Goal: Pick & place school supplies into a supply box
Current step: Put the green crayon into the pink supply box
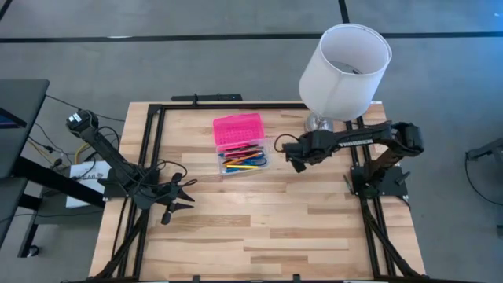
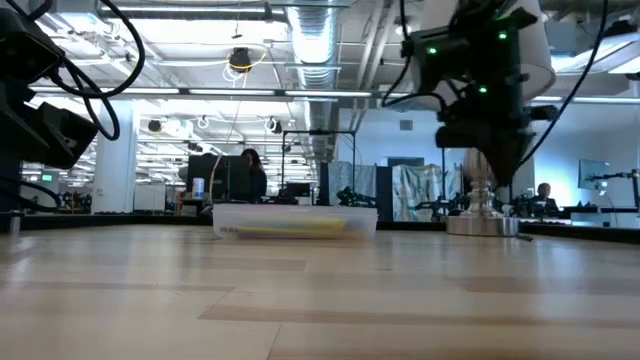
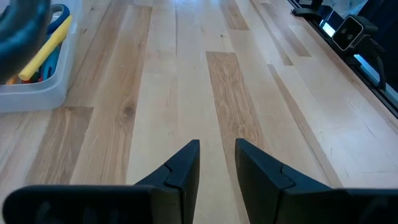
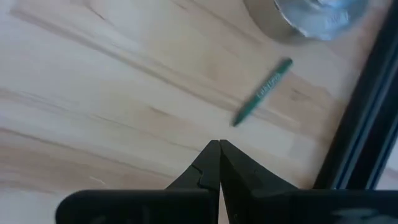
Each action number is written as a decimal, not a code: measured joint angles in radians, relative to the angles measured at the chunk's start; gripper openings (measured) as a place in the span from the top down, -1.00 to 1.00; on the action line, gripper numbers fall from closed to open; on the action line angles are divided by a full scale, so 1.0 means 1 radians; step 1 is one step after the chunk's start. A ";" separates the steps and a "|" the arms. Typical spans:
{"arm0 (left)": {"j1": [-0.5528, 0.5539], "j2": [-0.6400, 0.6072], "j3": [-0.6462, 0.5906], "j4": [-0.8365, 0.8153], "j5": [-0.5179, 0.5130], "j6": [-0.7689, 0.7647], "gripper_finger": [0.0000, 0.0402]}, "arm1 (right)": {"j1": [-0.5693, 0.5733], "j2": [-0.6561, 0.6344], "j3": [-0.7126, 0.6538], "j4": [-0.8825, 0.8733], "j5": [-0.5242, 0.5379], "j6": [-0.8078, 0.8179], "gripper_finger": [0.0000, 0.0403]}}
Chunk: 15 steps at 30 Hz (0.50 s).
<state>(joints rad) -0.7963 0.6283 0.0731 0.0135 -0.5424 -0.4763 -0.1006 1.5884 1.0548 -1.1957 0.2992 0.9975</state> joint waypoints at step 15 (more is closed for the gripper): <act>0.000 0.000 0.000 0.005 -0.006 0.073 0.52 | -0.019 -0.202 -0.280 0.185 0.051 0.208 0.81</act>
<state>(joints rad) -0.7963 0.6281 0.0731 0.0184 -0.5486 -0.4035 -0.1199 1.3868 0.7746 -1.0107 0.3504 1.2057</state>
